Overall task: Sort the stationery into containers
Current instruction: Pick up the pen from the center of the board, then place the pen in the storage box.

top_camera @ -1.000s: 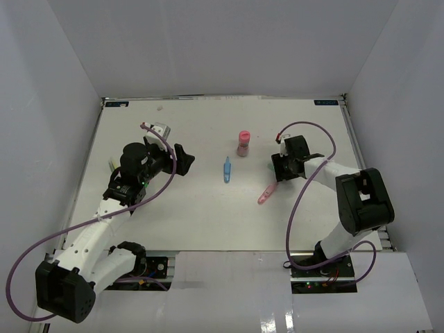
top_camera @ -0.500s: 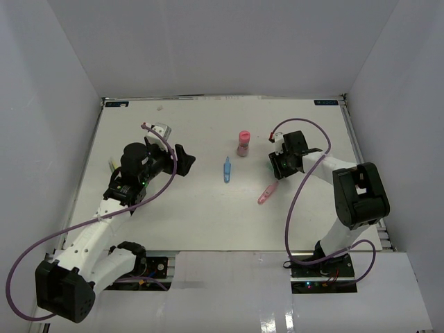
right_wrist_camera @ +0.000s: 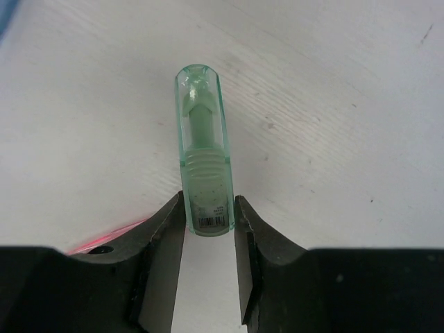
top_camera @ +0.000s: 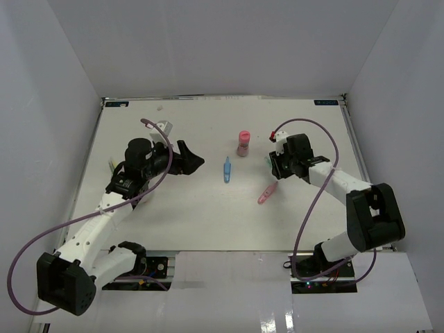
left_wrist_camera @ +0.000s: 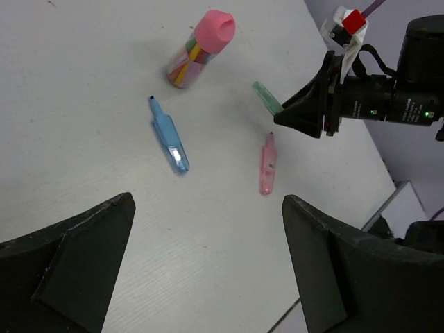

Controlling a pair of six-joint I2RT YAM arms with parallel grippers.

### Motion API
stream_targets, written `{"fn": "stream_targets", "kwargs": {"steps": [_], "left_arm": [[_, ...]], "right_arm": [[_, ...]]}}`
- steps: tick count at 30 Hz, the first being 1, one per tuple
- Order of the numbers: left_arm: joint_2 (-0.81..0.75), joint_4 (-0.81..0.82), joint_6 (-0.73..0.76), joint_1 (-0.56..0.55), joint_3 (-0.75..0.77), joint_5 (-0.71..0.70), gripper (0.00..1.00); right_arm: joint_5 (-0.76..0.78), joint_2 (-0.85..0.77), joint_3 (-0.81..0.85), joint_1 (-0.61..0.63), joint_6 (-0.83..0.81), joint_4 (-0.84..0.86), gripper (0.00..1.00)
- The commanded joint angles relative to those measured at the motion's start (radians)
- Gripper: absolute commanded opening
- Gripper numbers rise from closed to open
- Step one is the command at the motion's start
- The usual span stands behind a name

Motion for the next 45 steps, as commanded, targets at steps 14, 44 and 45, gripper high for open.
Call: {"fn": "stream_targets", "kwargs": {"steps": [14, 44, 45], "left_arm": [[0.245, 0.05, -0.314, -0.262, 0.215, -0.054, 0.97], [0.47, 0.067, -0.333, -0.41, 0.364, -0.178, 0.07], [0.465, 0.064, -0.331, -0.41, 0.362, -0.185, 0.06]], "right_arm": [[-0.242, -0.484, -0.194, 0.221, 0.113, 0.377, 0.3], [-0.276, -0.516, -0.303, 0.252, 0.121, 0.497, 0.46], [-0.271, -0.518, -0.303, 0.252, 0.121, 0.496, 0.56]]}}
